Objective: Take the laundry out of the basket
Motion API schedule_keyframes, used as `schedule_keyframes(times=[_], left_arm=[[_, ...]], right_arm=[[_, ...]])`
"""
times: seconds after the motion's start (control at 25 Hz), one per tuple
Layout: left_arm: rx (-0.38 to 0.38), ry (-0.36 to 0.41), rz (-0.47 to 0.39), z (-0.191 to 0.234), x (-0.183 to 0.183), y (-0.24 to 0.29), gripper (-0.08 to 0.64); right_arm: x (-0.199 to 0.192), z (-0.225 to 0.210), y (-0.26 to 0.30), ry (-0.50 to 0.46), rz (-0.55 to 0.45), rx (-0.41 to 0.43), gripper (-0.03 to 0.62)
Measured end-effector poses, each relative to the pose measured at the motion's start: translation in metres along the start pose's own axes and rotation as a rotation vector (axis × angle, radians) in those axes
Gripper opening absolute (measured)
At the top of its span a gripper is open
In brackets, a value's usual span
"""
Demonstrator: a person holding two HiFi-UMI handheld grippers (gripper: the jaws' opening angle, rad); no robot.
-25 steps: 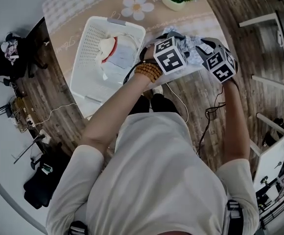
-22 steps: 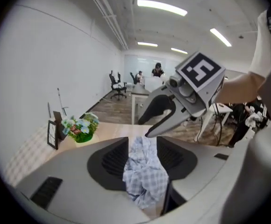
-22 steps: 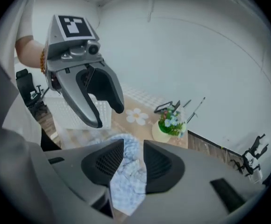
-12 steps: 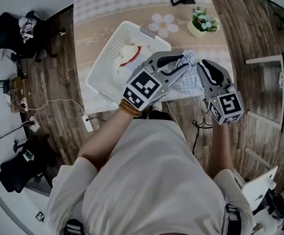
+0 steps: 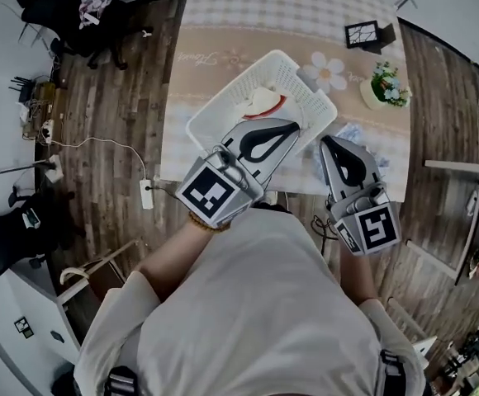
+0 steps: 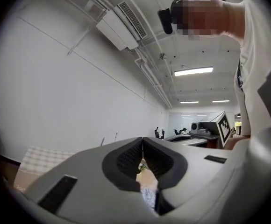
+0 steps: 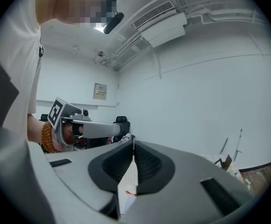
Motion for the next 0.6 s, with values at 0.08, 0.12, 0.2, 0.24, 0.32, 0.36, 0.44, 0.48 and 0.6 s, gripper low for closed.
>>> schedule_keyframes(times=[0.08,0.12,0.2,0.24,0.32,0.36,0.44,0.48,0.6], left_arm=[[0.023,-0.003,0.0,0.001,-0.002,-0.016,0.021],[0.034,-0.008,-0.003,0.002,-0.002,-0.023,0.021],[0.054,-0.018,-0.014,0.004,-0.002,-0.036,0.023],[0.062,-0.023,-0.02,0.004,-0.002,-0.042,0.022],[0.07,-0.033,-0.027,0.005,-0.003,-0.051,0.021],[0.069,-0.037,-0.028,0.005,-0.004,-0.054,0.021],[0.058,-0.033,-0.022,0.006,-0.006,-0.056,0.023],[0.05,-0.025,-0.015,0.007,-0.006,-0.055,0.023],[0.03,-0.011,-0.001,0.009,-0.007,-0.053,0.021]], right_arm=[[0.002,0.013,0.008,-0.004,-0.014,0.029,0.017],[0.004,0.02,0.012,-0.004,-0.023,0.04,0.015],[0.007,0.032,0.017,0.0,-0.04,0.056,0.015],[0.008,0.037,0.02,0.001,-0.046,0.063,0.015],[0.008,0.046,0.024,-0.001,-0.048,0.073,0.015],[0.007,0.05,0.026,-0.004,-0.047,0.074,0.015],[0.005,0.052,0.03,-0.004,-0.044,0.073,0.015],[0.005,0.052,0.031,-0.004,-0.043,0.07,0.015],[0.004,0.049,0.033,-0.007,-0.034,0.057,0.015]])
Point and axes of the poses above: the fingertips, and each gripper's own axes: y forward along the fingers, z to its left, x out of its top, the point moved 10 cm from there along -y, backward along the fingers, and after that the axes turned 14 degrees about y, right-handed, at the moved point
